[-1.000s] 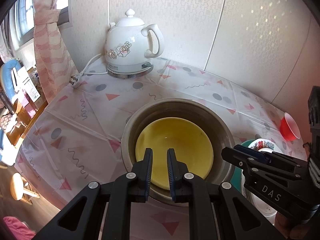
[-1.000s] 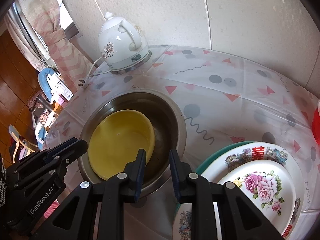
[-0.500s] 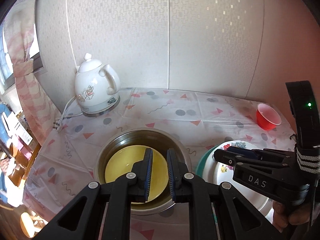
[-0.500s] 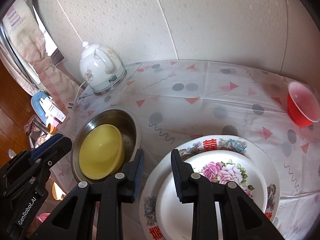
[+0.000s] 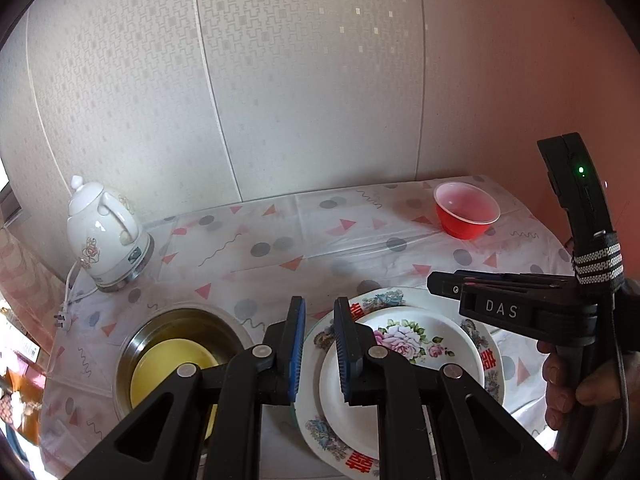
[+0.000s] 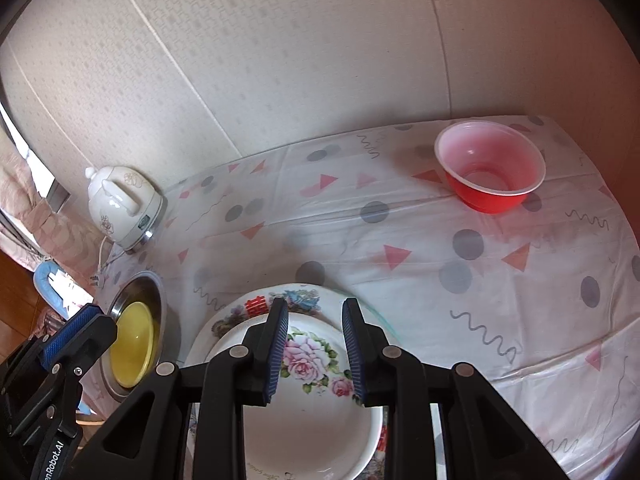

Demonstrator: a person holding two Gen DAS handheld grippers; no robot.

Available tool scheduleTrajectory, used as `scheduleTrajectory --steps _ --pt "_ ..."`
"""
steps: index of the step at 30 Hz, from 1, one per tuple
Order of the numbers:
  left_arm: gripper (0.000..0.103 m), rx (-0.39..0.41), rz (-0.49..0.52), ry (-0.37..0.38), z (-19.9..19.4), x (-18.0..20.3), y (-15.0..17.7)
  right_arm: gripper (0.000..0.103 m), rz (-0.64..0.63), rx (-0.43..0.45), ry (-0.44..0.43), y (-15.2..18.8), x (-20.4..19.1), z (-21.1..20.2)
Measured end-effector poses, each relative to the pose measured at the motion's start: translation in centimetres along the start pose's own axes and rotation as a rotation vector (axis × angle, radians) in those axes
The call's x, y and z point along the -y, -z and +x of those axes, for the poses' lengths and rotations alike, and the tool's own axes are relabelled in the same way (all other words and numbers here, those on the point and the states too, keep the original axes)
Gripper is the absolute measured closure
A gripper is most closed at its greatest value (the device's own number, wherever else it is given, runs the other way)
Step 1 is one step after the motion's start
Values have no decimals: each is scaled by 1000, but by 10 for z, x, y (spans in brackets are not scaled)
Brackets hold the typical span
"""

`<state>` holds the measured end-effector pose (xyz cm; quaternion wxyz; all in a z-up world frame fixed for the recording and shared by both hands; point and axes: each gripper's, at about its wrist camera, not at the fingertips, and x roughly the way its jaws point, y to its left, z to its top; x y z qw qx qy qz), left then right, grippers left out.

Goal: Organize plates and bowls
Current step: 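Lift the right gripper away from the nested bowls, then move the right gripper to the red bowl rim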

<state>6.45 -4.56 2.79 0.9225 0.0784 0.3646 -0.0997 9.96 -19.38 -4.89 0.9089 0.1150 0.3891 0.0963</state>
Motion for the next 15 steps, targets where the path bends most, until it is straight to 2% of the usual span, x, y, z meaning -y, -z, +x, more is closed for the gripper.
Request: scheduleTrajectory --steps 12,15 --pt "89 -37 46 32 28 23 -11 75 150 43 87 -16 70 -9" --pt "88 -48 48 37 35 24 -13 72 184 58 106 -23 84 -12"
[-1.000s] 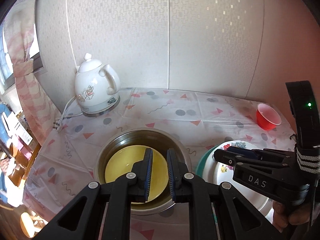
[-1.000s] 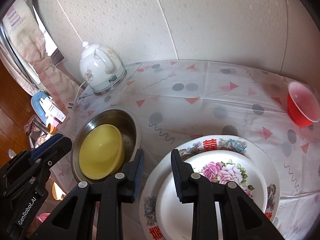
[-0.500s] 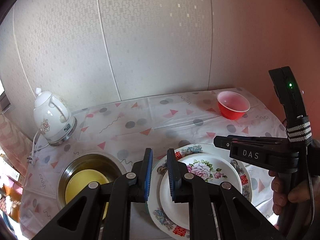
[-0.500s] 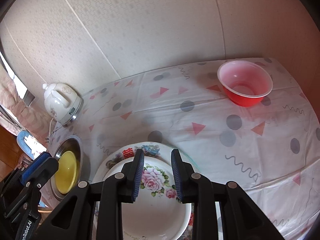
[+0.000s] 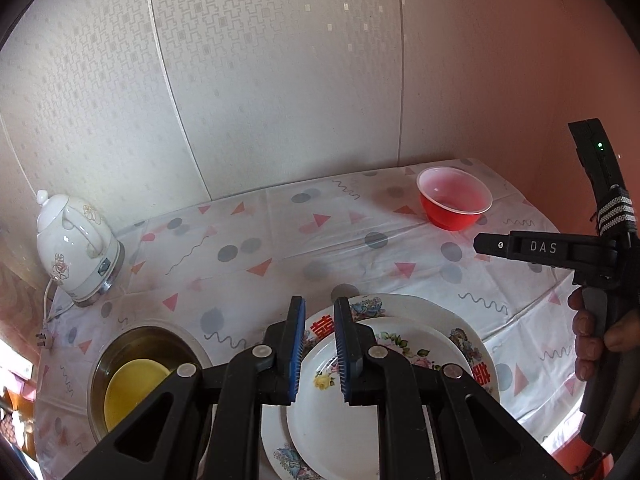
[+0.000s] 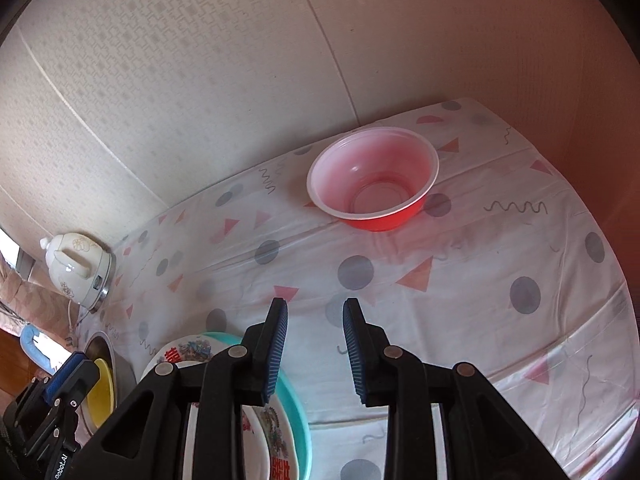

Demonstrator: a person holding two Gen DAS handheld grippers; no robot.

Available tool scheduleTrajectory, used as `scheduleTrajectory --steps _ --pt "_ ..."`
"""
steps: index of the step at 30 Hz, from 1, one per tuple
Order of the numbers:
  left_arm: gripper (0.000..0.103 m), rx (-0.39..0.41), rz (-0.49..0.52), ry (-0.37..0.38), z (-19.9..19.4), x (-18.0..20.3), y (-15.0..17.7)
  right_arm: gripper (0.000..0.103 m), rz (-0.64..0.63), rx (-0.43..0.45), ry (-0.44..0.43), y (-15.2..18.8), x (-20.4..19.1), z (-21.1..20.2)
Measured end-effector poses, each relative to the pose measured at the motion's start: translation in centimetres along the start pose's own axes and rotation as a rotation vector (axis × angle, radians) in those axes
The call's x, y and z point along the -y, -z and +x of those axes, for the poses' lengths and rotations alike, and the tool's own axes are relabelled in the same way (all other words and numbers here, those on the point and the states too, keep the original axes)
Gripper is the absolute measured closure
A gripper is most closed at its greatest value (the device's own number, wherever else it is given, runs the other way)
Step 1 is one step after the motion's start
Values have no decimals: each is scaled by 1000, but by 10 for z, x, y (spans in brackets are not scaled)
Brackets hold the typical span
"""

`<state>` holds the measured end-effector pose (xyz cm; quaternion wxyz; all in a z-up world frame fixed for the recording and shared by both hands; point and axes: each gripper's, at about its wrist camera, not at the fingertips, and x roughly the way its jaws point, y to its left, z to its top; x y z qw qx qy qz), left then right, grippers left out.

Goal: Organize plates and bowls
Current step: 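Move the right gripper to the red bowl rim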

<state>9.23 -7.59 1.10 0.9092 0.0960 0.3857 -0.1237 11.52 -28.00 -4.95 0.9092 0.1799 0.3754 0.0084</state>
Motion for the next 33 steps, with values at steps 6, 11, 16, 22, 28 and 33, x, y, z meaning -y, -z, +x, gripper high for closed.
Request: scheduleTrajectory --steps 6,11,16,22,28,33 --pt "89 -27 -8 4 16 -2 -2 68 104 18 33 -18 32 4" --pt "89 -50 -16 2 29 -5 -2 66 183 33 58 -33 54 10" --pt "89 -81 -25 0 45 -8 0 65 259 50 63 -46 69 16" --pt "88 -138 -74 16 65 -16 0 64 310 59 43 -61 73 30" --pt "87 -146 -112 29 76 -23 -10 64 299 14 60 -70 69 57" --pt "83 -152 -146 62 86 -27 -17 72 232 -32 87 -72 57 77"
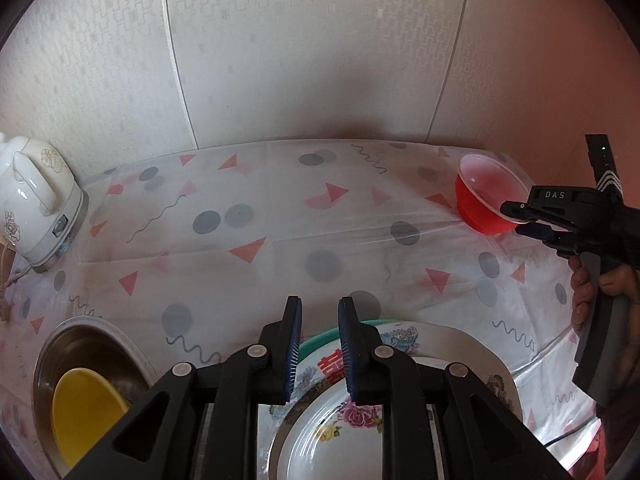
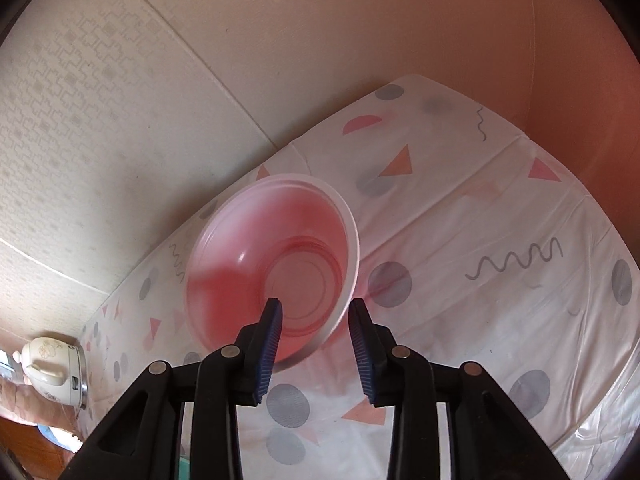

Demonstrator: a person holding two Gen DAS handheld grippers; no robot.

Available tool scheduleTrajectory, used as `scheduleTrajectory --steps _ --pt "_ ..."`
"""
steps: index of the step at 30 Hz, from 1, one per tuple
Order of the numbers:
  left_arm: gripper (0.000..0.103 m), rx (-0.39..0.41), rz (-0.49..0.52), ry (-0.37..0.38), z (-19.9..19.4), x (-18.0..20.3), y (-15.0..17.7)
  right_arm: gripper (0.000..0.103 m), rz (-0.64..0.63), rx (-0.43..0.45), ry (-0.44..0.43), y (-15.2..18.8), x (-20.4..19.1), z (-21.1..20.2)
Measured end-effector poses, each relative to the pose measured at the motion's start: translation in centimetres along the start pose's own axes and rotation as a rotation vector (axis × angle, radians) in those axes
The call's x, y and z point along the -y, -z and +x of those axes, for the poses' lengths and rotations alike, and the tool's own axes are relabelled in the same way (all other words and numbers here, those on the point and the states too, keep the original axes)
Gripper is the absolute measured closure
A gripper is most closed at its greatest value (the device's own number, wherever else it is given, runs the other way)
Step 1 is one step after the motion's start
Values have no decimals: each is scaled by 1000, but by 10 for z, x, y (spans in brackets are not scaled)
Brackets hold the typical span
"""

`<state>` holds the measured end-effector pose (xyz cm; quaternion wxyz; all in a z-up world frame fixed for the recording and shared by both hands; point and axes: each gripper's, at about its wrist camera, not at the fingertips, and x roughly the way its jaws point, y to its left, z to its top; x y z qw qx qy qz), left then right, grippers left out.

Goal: Organize plates and bowls
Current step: 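Move the right gripper to the red bowl rim, then close the right gripper on the red bowl rim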

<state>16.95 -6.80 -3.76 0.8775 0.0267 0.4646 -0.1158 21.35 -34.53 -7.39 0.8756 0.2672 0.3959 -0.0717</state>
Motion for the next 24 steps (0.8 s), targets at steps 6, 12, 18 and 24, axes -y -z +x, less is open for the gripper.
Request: scheduleTrajectory --steps 6,12,18,24 --pt "79 -6 -33 34 9 -4 -13 75 -120 -67 -29 10 -24 14" --pt "79 -38 -99 60 20 -17 -21 75 -256 -157 -109 28 -55 20" --pt "79 -43 -137 112 31 -18 -30 66 -248 -180 -143 40 -66 22" --pt "79 -19 -148 152 33 -12 -40 64 -218 -147 -159 43 -63 11"
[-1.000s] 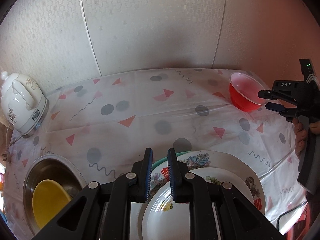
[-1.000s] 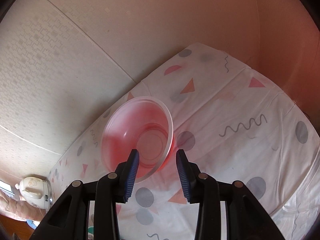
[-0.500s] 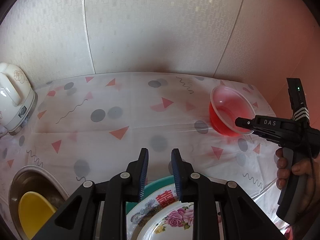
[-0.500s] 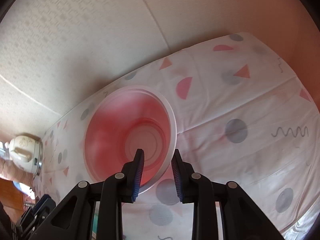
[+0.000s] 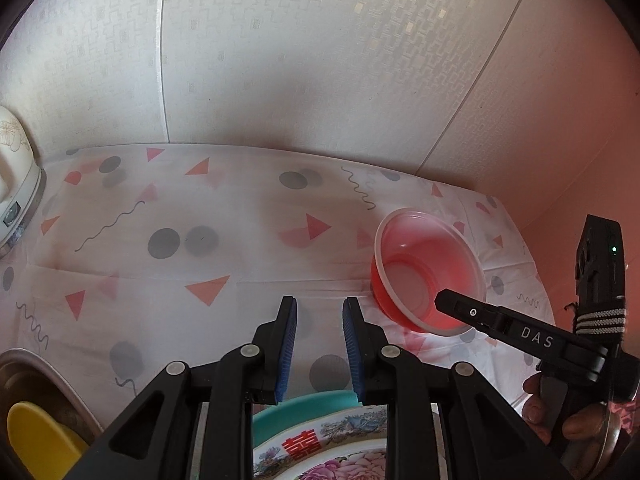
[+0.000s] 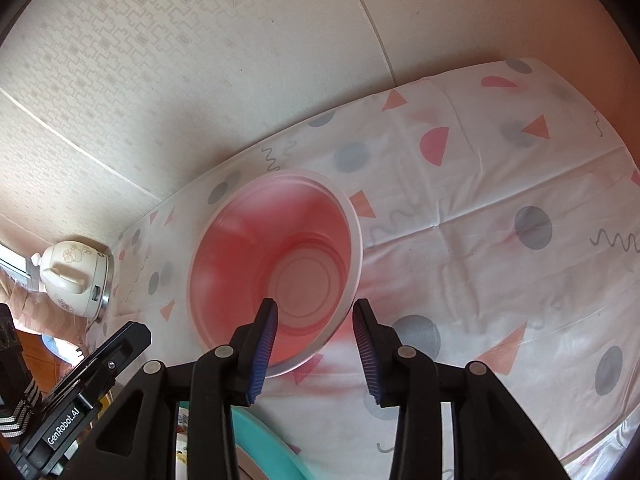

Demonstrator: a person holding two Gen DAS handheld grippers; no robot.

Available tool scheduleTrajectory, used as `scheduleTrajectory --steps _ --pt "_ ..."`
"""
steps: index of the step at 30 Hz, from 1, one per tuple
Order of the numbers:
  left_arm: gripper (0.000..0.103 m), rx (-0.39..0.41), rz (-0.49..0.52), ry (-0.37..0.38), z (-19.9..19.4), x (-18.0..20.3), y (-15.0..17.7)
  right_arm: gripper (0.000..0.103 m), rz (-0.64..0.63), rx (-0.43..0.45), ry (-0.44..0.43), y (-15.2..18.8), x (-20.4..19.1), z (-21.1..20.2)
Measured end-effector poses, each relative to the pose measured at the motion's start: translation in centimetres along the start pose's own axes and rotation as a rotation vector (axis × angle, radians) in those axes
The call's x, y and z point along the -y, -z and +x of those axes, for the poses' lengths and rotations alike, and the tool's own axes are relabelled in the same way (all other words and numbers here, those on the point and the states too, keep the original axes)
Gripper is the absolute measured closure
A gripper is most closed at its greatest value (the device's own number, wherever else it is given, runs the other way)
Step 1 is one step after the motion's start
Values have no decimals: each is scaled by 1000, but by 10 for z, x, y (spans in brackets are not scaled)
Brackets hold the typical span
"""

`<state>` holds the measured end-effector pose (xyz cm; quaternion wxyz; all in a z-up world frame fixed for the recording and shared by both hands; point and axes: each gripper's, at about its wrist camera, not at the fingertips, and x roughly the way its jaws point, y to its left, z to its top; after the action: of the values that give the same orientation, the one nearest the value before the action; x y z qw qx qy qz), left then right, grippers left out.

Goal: Organize plates and bowls
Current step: 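Close the right gripper on the red bowl rim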

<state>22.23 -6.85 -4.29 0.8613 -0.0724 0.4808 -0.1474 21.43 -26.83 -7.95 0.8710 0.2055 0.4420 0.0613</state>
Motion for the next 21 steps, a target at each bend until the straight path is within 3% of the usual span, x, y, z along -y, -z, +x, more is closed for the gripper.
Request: scheduleTrajectory --steps 14,21 --pt "73 7 31 2 2 10 1 64 49 84 13 10 7 -26" --pt "73 -2 34 -42 -2 0 11 63 94 102 57 20 31 -44"
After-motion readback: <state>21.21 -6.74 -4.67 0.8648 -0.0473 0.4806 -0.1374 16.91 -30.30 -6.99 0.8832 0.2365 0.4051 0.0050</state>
